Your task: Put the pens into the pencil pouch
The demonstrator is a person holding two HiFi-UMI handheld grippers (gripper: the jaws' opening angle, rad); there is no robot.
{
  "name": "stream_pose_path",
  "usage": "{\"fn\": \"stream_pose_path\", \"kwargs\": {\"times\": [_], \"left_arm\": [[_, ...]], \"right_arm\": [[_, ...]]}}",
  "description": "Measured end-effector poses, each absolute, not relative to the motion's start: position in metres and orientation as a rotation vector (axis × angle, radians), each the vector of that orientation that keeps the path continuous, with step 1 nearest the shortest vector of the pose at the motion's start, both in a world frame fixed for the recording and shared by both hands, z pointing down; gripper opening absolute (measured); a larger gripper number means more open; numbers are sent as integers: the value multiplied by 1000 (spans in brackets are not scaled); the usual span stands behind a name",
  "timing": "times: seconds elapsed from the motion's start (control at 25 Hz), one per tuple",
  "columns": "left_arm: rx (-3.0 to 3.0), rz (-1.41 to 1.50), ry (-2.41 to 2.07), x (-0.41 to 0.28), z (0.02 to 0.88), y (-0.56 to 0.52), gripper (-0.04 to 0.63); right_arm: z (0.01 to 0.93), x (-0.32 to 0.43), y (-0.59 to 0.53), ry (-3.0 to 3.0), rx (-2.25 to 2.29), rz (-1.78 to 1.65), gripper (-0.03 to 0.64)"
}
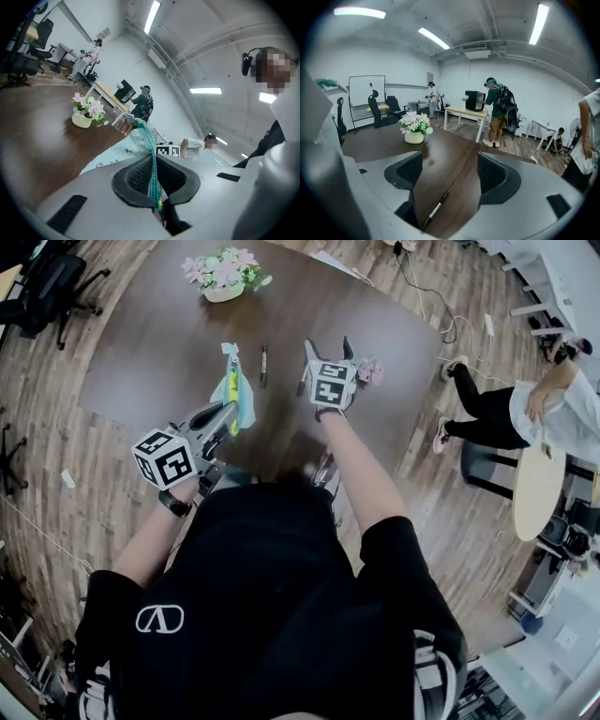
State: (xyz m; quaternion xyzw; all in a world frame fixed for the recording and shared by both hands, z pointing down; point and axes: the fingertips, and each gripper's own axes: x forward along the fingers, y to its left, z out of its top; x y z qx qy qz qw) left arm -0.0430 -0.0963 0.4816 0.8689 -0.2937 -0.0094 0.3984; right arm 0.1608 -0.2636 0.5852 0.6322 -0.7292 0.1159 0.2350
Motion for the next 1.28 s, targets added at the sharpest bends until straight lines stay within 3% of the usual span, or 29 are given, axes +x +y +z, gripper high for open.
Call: {"fn": "stream_pose_path", "kwargs": {"times": [0.36,0.84,0.96,1.12,1.28], "left_arm": [[2165,-9,-801,-57,495,-95,15],[2121,10,-798,-58,512,-84,15],[2114,10,-798,-58,516,-80,15],[2109,14,-798,-57,519,-79,15],[2105,13,-798,-58,520,-77,15]], "right_arm": [[710,152,-258,-1814,1494,877,278],[797,152,-247,-1551,1264,1177,253],[810,155,-244,-1502,1228,1205,199],[816,161,-237,-1433,1205,1213,60],[817,161,-235,-1431,1202,1204,40]]}}
